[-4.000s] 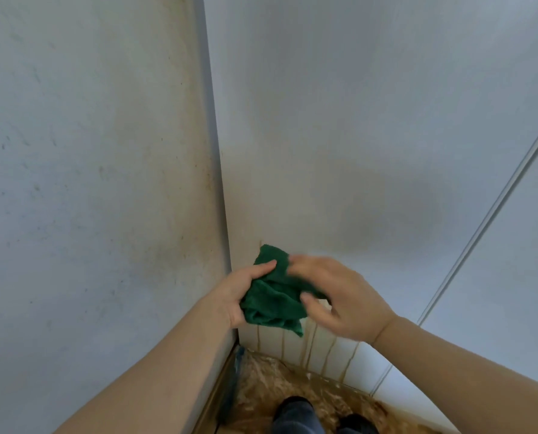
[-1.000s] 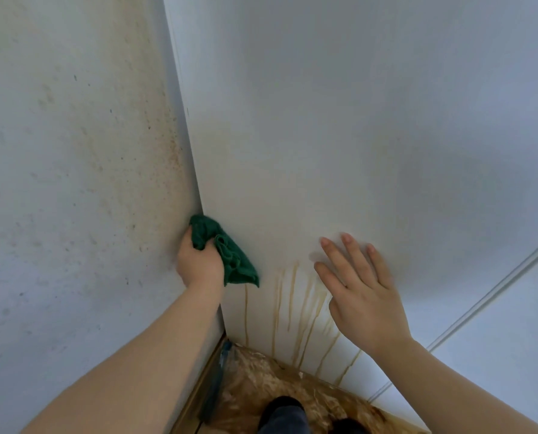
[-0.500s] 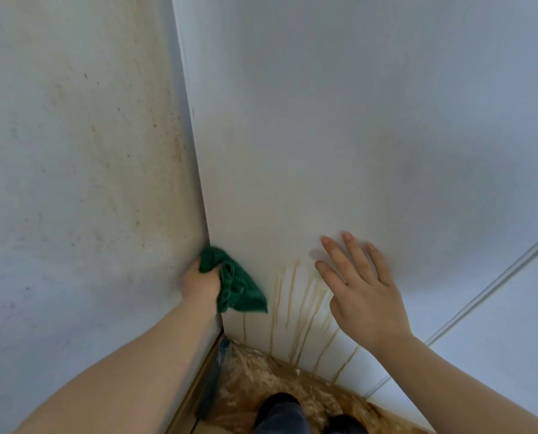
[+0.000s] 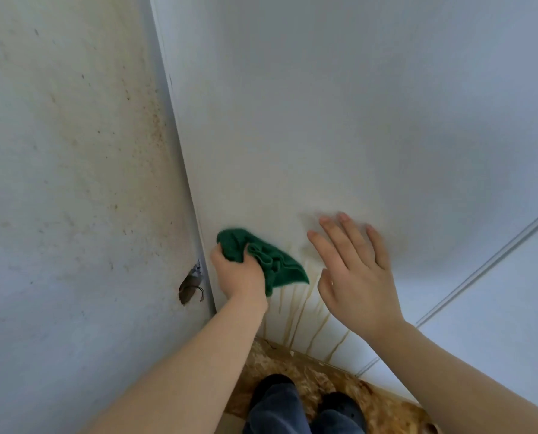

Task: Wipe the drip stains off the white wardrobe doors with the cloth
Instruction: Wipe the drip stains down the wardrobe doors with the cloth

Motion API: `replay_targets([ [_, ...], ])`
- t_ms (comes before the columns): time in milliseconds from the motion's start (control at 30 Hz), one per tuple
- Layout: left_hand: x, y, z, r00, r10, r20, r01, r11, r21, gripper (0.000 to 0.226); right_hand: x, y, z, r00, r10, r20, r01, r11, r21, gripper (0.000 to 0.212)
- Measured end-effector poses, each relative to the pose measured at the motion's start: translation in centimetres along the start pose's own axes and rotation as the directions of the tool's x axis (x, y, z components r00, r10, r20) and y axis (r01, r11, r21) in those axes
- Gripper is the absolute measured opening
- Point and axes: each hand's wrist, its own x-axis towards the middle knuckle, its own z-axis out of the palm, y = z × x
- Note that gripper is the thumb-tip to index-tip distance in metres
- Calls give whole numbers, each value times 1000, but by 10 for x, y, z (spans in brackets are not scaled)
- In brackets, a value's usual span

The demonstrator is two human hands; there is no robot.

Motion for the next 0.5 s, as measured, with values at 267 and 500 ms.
replay_targets([
  [267,-47,11,33,995,-18,100,33,988,-152,50,-22,18,-18,981,193,-1,-193,981,12,42],
  [500,-27,-22,30,883,-470,-22,463,876,-136,50,-46,16,-8,959,276,69,-277,961,-7,38],
])
